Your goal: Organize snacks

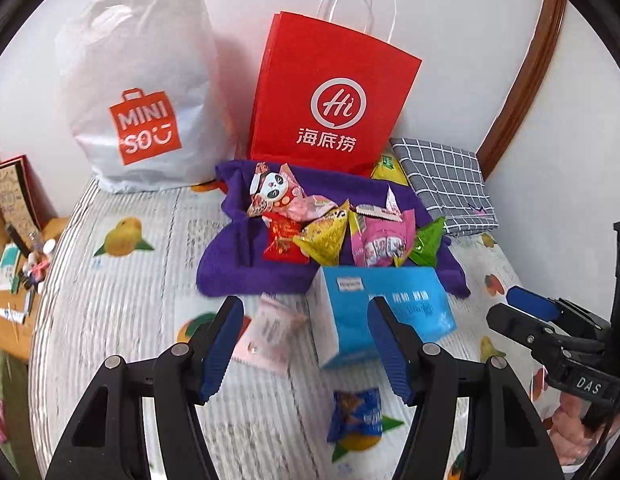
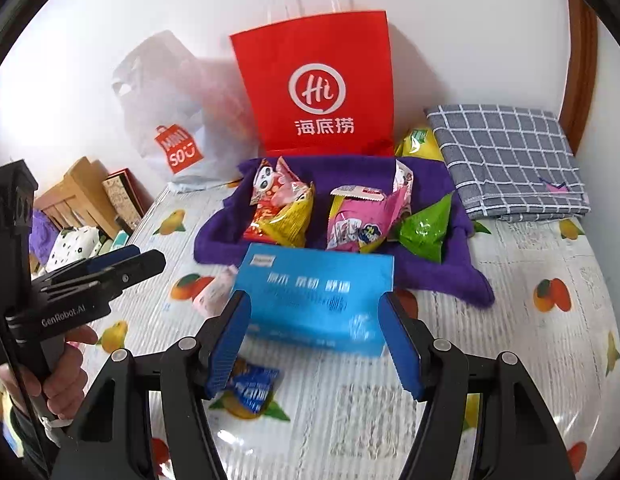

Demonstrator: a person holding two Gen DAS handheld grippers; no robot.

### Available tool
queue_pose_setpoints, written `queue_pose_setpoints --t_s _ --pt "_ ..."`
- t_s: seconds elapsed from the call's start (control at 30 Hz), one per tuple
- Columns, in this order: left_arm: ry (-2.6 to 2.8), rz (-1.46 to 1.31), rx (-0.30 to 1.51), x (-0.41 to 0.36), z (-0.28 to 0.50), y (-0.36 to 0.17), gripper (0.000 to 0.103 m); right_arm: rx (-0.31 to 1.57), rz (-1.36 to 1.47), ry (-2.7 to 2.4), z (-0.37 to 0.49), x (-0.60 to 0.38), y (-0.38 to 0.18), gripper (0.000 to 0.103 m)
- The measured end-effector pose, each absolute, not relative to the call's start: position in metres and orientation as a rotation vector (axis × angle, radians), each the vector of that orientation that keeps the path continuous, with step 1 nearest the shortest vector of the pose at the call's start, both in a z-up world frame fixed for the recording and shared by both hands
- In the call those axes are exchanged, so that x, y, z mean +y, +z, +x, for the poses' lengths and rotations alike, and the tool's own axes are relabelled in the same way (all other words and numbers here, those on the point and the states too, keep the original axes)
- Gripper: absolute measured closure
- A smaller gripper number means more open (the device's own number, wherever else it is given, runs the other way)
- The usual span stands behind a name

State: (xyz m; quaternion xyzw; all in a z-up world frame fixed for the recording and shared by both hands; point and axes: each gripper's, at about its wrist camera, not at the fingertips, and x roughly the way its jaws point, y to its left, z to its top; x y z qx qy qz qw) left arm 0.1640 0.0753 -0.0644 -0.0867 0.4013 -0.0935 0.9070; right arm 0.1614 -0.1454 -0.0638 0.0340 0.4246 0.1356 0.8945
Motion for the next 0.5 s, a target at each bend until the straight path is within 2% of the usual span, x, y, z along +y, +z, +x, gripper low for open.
queue_pose_setpoints --t_s 0.23,0.5 --pt "-0.18 -0.208 0.831 0.084 0.134 -0.07 0.041 0.888 0.041 0.313 0.123 -0.129 -0.075 0.037" --pt "-0.117 -0.212 0.863 0.111 0.114 -0.093 0.04 0.977 0.079 0.337 0.113 -0.103 -0.126 0.037"
